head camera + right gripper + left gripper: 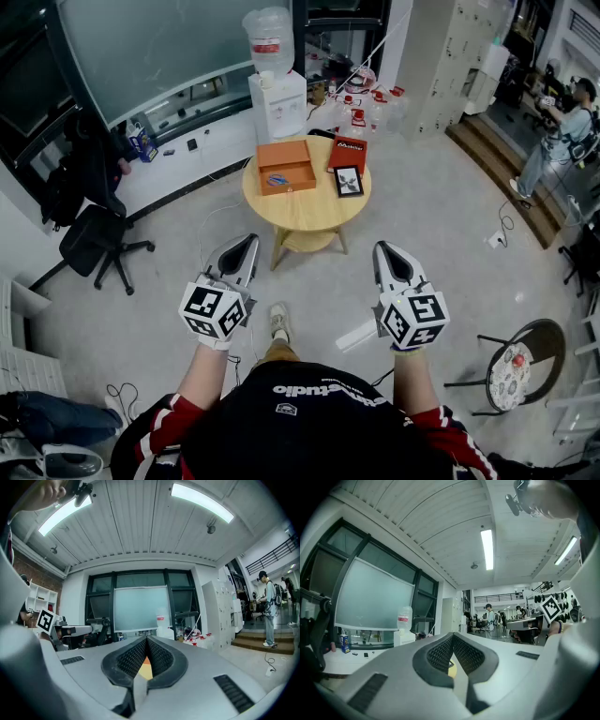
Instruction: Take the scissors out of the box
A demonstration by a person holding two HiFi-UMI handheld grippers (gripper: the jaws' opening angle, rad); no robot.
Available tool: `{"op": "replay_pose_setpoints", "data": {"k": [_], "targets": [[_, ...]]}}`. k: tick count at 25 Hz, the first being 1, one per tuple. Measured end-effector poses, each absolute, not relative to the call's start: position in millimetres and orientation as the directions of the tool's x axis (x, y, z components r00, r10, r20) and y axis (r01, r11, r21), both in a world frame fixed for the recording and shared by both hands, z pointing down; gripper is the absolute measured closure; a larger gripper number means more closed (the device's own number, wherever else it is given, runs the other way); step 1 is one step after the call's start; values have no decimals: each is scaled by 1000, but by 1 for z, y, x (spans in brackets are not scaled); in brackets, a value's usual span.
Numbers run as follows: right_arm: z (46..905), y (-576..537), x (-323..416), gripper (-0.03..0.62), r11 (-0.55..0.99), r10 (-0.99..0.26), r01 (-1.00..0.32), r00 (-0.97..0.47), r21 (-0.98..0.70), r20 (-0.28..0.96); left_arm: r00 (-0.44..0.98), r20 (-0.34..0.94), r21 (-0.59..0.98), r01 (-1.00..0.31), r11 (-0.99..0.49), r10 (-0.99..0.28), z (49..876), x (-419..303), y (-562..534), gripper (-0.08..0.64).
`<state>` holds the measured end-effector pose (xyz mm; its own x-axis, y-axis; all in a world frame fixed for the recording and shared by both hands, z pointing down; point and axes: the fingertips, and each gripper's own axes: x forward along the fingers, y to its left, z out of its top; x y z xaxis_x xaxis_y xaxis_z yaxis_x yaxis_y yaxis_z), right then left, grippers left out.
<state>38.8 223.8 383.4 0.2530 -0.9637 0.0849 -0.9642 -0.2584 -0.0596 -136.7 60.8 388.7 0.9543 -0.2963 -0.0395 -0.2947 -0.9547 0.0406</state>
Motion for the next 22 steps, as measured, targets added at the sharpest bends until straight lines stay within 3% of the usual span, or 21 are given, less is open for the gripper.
{"op": "replay_pose_setpoints", "data": {"k": [22], "targets": [[378, 233, 20, 565, -260, -965, -963, 256, -72, 52, 959, -47, 40, -277, -960, -278, 387, -151, 71, 543]]}}
